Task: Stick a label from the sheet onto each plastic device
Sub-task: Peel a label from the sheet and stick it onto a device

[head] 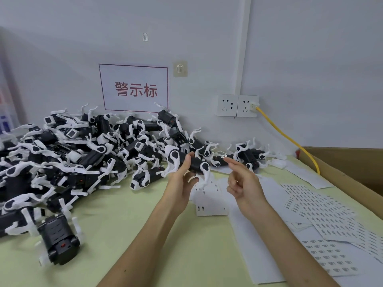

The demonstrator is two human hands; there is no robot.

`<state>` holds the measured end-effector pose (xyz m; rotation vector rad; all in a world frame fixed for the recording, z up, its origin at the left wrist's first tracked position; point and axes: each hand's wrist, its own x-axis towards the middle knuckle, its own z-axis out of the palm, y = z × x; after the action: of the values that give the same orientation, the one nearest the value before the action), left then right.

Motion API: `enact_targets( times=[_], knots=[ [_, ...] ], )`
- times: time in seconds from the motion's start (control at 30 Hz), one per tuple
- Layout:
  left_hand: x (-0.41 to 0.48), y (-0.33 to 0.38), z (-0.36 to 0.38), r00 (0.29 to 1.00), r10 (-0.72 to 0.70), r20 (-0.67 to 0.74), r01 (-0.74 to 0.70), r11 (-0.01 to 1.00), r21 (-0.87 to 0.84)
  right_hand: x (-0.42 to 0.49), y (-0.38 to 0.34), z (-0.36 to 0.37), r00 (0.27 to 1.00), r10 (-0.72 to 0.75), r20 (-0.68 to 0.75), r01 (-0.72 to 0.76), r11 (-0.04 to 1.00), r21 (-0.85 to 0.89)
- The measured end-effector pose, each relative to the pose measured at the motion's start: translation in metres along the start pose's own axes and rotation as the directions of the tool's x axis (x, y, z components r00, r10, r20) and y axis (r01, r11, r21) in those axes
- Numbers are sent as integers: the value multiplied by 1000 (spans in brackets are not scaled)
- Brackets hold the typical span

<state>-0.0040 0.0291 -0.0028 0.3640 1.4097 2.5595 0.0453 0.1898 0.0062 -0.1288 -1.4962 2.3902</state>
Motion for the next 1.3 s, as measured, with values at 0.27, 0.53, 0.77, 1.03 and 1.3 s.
enact_targets(
  times=[0.27, 0.53, 0.77, 1.03, 1.3],
  knots=[
    [0, 0, 0, 996, -49, -75, 31, 975, -220, -24, 5, 25, 873, 154, 463, -249, 956, 153],
    [1, -3, 2, 988, -154, 26, 154, 929, -336, -34, 22, 36, 831, 239, 503, -305, 951, 52],
    [-3, -6, 10, 985, -157, 69, 171, 937, -304, -33, 26, 38, 863, 224, 454, -284, 956, 68],
    [-4, -4, 9, 983, -158, 90, 175, 957, -231, -29, 26, 36, 876, 199, 440, -261, 962, 85],
    [-6, -2, 10, 974, -209, 86, 222, 958, -183, -31, 24, 38, 890, 175, 422, -236, 967, 95]
  ],
)
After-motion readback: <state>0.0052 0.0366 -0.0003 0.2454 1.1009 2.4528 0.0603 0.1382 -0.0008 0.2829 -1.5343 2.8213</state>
